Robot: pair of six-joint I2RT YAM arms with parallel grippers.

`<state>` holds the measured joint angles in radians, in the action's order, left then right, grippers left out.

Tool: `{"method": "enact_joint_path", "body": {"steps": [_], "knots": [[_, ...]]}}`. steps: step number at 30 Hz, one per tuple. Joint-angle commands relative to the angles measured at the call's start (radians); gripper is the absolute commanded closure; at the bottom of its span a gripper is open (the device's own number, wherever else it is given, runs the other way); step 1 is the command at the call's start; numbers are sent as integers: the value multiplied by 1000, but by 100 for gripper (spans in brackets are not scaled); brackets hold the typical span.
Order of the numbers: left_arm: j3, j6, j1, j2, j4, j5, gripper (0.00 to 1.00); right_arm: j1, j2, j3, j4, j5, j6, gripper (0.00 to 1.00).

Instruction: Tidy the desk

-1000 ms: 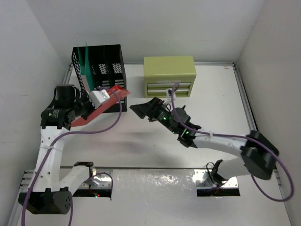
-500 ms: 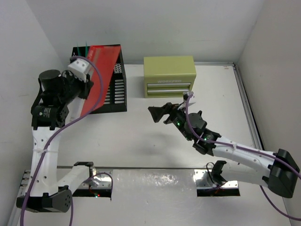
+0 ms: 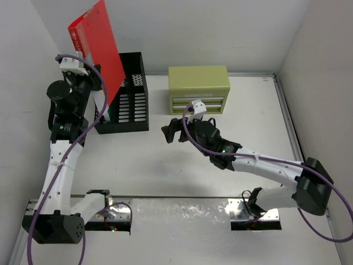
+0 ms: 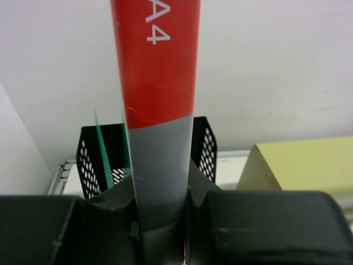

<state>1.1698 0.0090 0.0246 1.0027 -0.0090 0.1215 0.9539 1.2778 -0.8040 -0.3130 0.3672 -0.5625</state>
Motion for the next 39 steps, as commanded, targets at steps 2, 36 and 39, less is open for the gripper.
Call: {"method": "enact_joint_path", "body": {"steps": [2,36,39], "knots": [[-36,-35,8,-6,308,-117,100,14,49,-55,-37,25,49,1],[-518,48,-83,189,1083,-189,100,-40,1141,-1170,339,161,346,58],[-519,60,-106,214,1092,-227,100,-46,1147,-1134,319,95,343,66]]}}
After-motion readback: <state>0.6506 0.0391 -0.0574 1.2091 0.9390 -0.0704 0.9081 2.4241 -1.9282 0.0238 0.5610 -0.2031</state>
